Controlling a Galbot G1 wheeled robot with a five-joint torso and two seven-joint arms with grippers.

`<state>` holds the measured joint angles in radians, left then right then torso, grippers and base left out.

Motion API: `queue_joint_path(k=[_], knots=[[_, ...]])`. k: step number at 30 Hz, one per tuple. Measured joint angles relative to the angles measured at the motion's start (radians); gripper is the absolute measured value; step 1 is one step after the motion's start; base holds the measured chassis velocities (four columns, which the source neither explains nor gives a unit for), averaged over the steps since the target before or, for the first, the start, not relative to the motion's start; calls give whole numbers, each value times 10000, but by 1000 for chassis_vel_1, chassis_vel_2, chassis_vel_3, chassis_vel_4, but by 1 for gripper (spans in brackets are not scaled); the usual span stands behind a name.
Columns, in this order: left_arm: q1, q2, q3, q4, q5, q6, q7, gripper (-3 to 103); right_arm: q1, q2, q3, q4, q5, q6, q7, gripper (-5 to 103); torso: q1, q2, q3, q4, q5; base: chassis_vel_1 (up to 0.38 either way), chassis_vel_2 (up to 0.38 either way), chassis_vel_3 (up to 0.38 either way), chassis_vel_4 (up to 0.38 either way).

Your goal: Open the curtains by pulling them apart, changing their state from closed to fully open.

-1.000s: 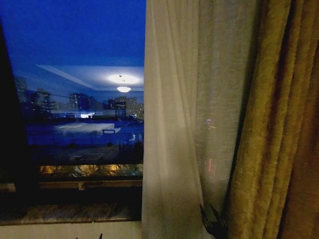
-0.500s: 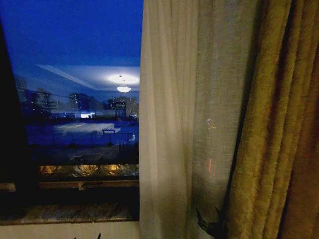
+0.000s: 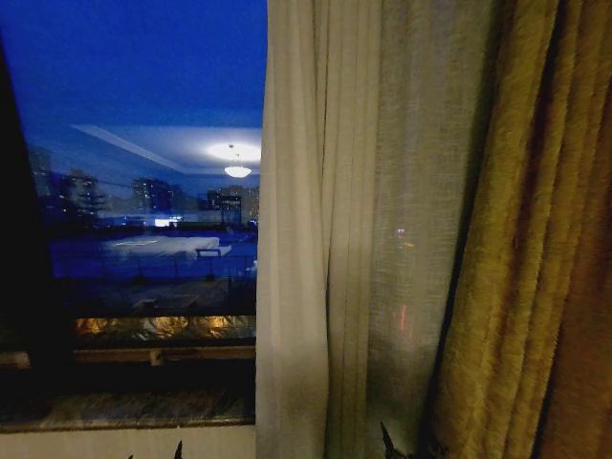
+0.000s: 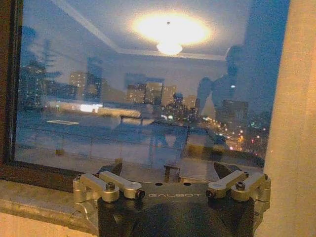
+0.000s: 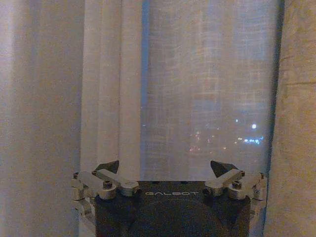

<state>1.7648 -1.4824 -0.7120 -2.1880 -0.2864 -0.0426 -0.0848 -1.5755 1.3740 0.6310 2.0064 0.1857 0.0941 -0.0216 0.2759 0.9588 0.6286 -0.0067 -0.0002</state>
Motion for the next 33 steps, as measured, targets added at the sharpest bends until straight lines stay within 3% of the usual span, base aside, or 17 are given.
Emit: queue_joint_path(k=[14, 33], knots=[[-157, 896, -113, -260, -652, 1051, 373, 100, -433, 1, 566, 418, 206, -55, 329, 100, 0, 1, 0, 0, -2, 0, 0, 0, 0], [87, 856, -145, -323, -668, 773, 632, 100, -608, 0, 510, 876, 155, -47, 338, 100, -1, 0, 0, 1, -1, 0, 0, 0, 0]])
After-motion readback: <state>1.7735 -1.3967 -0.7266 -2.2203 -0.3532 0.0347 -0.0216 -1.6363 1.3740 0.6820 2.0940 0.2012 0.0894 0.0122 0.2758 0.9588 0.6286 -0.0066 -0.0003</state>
